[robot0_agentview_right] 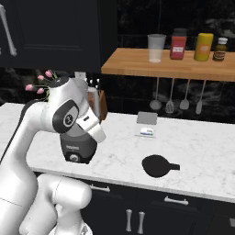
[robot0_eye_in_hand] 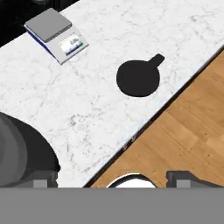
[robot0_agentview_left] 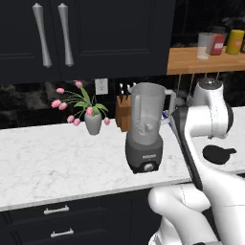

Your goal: Close the lid blender by securely placing the lid on top.

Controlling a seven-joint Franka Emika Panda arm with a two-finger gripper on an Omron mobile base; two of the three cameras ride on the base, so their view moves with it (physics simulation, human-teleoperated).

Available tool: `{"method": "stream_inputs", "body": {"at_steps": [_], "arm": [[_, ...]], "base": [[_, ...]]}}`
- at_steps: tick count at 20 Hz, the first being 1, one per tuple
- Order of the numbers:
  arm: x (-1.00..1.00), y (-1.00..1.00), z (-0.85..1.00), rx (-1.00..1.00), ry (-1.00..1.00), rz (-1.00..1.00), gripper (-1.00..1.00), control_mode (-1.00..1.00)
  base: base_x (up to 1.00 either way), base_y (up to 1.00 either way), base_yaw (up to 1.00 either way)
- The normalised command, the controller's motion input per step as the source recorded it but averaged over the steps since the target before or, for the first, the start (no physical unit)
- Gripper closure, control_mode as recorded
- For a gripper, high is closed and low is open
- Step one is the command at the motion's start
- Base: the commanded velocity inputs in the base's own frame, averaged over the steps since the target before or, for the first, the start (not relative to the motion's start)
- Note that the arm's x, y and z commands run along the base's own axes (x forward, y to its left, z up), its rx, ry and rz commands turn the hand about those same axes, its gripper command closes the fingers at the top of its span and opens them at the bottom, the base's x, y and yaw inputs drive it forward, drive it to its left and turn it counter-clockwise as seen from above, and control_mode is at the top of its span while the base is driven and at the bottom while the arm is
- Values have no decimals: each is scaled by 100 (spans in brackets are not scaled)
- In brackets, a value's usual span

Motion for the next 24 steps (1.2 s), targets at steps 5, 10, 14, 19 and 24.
{"method": "stream_inputs", "body": {"at_steps": [5,10,14,19,24], "arm": [[-5,-79,-19,9,-3,-48,-100,-100],[0,-72,-3,15,0,-30,-100,-100],[0,-58,-1,15,0,-15,-100,-100],[2,-44,-4,9,0,-6,-100,-100],[13,-30,-16,6,0,0,-100,-100]], "base": [[0,0,0],[0,0,0],[0,0,0],[0,0,0],[0,0,0]]}}
